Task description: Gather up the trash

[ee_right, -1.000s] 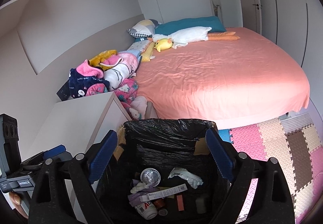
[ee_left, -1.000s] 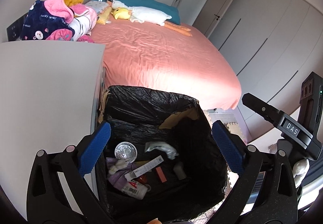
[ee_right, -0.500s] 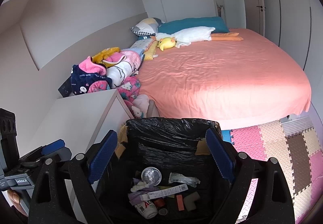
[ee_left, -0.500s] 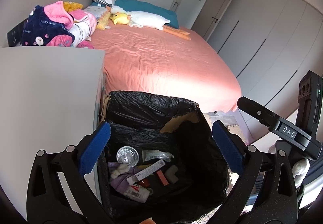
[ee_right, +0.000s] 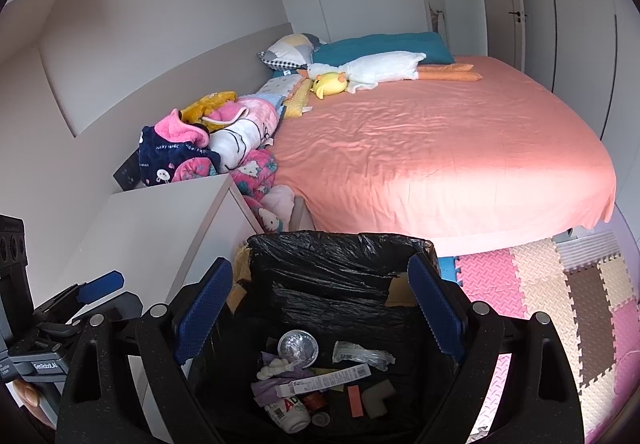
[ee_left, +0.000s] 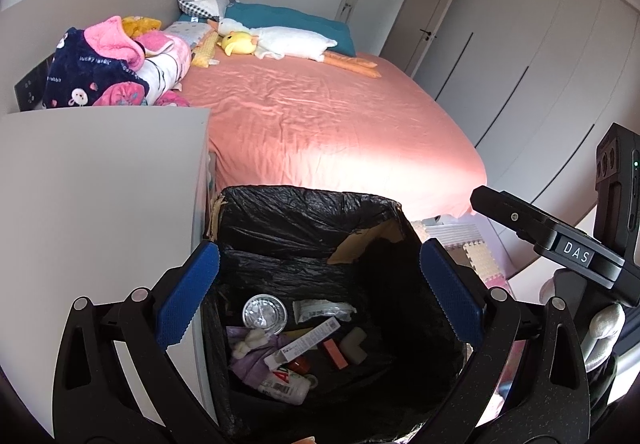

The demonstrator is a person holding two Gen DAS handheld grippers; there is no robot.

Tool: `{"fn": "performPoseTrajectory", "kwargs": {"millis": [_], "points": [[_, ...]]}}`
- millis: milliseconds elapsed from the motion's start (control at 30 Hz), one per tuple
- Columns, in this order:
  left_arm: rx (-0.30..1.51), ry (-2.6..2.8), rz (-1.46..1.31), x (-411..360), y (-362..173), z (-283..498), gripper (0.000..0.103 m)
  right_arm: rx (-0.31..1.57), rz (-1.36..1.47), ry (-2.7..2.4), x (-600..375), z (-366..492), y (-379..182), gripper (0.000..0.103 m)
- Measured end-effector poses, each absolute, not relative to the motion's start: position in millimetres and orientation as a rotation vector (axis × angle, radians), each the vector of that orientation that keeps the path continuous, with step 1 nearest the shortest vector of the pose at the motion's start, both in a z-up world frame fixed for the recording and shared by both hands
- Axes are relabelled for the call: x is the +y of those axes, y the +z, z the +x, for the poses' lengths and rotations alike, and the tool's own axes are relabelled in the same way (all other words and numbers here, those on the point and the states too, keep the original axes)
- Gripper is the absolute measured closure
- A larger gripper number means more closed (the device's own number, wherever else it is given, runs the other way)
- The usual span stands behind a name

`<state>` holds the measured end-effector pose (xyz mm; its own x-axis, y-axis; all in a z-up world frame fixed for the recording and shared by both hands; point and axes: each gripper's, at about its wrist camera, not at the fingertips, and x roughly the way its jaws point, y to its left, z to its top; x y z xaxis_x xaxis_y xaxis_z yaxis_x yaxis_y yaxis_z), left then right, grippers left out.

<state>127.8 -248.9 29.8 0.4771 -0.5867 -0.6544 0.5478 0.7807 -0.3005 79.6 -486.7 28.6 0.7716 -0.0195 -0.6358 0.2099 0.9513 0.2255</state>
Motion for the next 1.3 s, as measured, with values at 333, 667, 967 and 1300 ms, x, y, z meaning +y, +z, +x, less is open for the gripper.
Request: {"fn": "performPoseTrajectory", "kwargs": {"millis": [333, 667, 967, 1300], "points": [[0.808, -0.689, -0.016, -253.1, 31.1, 123.9, 0.006, 0.682, 0.293, -0.126, -486.7, 79.7, 28.4, 0.014], [0.804, -0.692, 0.019, -260.1, 30.0, 119.6, 0.006, 0.684, 0.294, -0.128, -489.6, 78.2, 25.9, 0.014], [0.786, -0.709, -0.016, -255.5, 29.2, 119.4, 0.006, 0.683, 0.294, -0.129, -490.3, 77.8, 25.3, 0.014], [0.789, -0.700, 0.003, -259.3, 29.8, 119.4, 0.006, 0.684, 0.294, -0.129, -491.2, 77.8, 24.6, 0.014]]}}
